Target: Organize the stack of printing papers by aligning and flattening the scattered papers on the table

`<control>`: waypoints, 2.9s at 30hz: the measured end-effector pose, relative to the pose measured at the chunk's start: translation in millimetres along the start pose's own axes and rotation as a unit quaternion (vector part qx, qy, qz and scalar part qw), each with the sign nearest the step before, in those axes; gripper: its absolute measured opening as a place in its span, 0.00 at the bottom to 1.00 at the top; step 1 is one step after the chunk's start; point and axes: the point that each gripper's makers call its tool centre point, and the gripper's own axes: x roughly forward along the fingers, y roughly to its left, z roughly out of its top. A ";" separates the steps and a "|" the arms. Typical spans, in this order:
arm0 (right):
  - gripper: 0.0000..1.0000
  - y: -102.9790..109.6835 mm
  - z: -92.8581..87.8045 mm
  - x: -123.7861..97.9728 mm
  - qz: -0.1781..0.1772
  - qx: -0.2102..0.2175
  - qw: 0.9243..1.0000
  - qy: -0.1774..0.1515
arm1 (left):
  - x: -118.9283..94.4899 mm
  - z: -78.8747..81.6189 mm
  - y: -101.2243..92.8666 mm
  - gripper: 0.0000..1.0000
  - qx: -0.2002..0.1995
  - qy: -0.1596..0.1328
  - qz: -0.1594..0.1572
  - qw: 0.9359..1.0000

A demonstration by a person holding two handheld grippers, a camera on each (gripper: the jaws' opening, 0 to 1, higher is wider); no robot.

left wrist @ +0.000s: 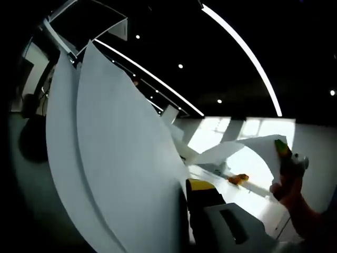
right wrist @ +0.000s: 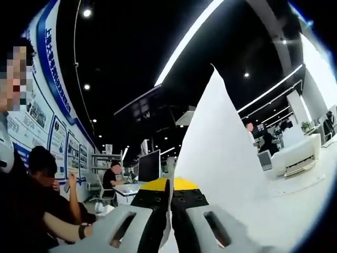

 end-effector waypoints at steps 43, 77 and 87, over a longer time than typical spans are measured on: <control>0.00 14.9 -90.2 -16.3 0.031 -0.054 0.989 0.137 | -0.7 0.6 0.2 0.13 -0.003 0.000 -0.001 1.000; 0.00 -68.9 -147.2 -40.9 -0.140 0.095 0.974 0.148 | -0.2 1.3 -0.1 0.14 -0.003 -0.002 -0.001 1.000; 0.00 -56.7 -154.9 -32.5 -0.128 0.069 0.977 0.157 | 0.6 0.7 1.2 0.15 -0.007 0.001 0.000 1.000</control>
